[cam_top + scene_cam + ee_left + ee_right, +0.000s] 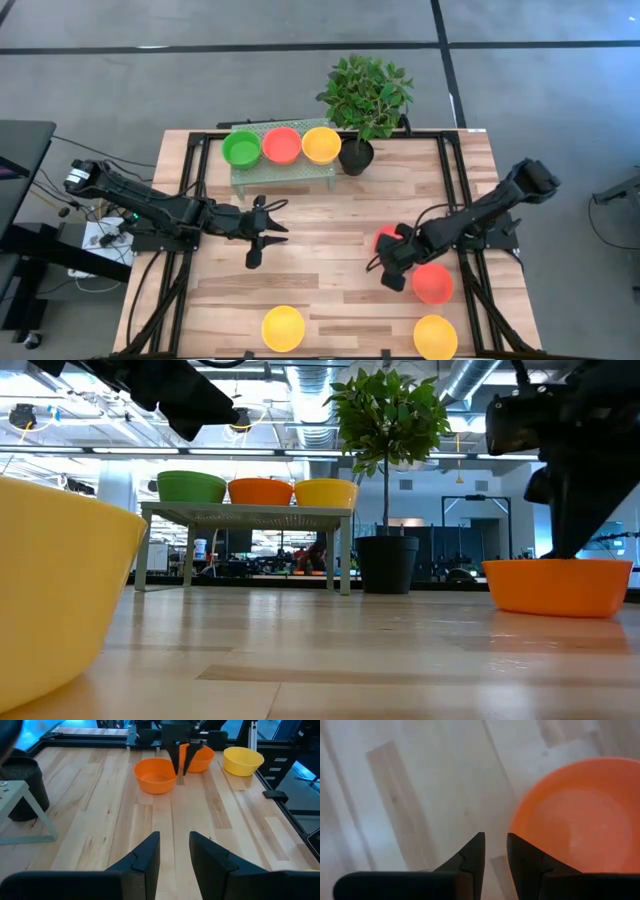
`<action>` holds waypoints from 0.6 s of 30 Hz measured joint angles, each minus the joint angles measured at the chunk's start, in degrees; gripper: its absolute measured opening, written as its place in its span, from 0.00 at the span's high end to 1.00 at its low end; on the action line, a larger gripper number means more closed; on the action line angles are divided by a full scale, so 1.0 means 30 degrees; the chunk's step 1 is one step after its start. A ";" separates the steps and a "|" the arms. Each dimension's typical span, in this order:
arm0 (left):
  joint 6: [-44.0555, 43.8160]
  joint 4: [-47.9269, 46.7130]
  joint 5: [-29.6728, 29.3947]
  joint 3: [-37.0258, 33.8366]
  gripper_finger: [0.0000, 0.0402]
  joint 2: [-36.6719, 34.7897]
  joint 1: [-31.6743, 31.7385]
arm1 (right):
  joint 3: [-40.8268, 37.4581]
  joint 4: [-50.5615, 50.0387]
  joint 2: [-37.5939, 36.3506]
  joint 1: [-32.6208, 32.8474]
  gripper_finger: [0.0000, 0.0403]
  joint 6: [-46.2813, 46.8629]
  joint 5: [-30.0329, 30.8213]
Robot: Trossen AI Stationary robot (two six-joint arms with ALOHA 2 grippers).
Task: Pick & Place Mini bowls
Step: Stack the orange bowl on the orange bowls on the shelf
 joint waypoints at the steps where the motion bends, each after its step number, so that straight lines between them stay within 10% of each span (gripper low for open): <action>1: 0.0000 0.0014 0.0000 0.0000 0.74 0.0000 0.0000 | 0.0003 0.0177 0.0090 0.0068 0.81 0.0054 -0.0018; 18: 0.0000 0.0292 0.0000 0.0000 0.74 0.0000 0.0000 | 0.0388 -0.1960 0.0670 -0.0474 0.81 -0.1295 0.0552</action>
